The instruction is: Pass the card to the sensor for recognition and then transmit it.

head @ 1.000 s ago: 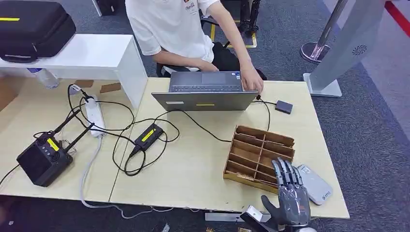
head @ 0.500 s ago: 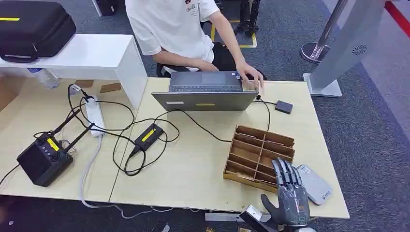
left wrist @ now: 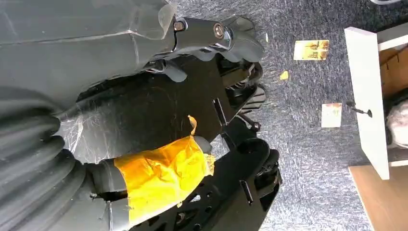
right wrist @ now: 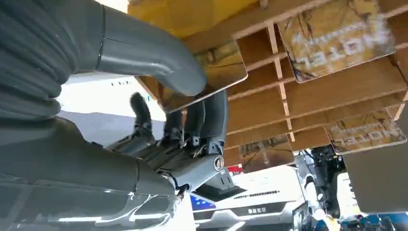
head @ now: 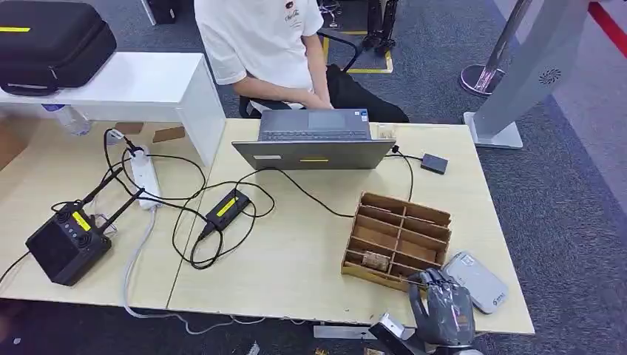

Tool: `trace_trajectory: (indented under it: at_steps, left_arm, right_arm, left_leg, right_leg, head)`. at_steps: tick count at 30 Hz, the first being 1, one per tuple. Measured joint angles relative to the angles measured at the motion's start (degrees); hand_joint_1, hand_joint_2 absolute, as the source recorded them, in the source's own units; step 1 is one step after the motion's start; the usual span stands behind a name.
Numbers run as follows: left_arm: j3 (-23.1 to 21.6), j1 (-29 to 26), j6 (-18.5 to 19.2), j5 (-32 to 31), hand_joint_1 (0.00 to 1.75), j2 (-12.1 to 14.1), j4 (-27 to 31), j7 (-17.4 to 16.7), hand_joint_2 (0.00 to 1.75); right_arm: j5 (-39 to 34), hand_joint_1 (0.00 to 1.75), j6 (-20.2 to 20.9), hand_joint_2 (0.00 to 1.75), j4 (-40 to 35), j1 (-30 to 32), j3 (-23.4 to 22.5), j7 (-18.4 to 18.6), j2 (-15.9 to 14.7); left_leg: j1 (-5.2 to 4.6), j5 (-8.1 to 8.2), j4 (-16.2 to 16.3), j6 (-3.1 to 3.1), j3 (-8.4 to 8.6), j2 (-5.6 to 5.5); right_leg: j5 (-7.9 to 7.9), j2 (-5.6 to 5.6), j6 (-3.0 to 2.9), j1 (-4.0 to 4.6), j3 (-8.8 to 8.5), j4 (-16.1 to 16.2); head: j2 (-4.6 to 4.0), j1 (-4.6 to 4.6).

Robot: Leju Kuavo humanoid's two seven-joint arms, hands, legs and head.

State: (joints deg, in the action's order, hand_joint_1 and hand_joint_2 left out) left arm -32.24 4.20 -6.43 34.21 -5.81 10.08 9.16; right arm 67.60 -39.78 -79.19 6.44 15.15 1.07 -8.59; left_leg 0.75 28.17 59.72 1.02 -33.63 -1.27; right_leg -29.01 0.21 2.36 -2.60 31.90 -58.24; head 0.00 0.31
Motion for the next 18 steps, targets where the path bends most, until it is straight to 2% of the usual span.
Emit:
trace_trajectory:
  at_steps: [13,18]
  left_arm:
    - [0.0,-0.07,-0.09,0.57,0.0,0.0,0.0,0.5,1.75]
    - [-0.35,-0.08,-3.45,0.18,0.0,-0.07,0.0,0.94,1.75]
  right_arm:
    - [-3.87,1.75,-0.09,1.75,-0.68,1.18,0.0,-1.14,-0.52]
    - [-4.02,1.75,-0.17,1.75,-1.16,2.03,-0.02,-1.31,-0.61]
  left_leg:
    - [0.0,0.0,0.0,0.0,0.0,0.0]
    - [0.0,0.0,0.0,0.0,0.0,0.02]
  right_leg:
    - [0.0,0.0,0.0,0.0,0.01,0.0]
    - [0.0,0.01,0.0,0.0,0.01,0.0]
  head:
    - [0.0,0.0]
    - [0.0,0.0]
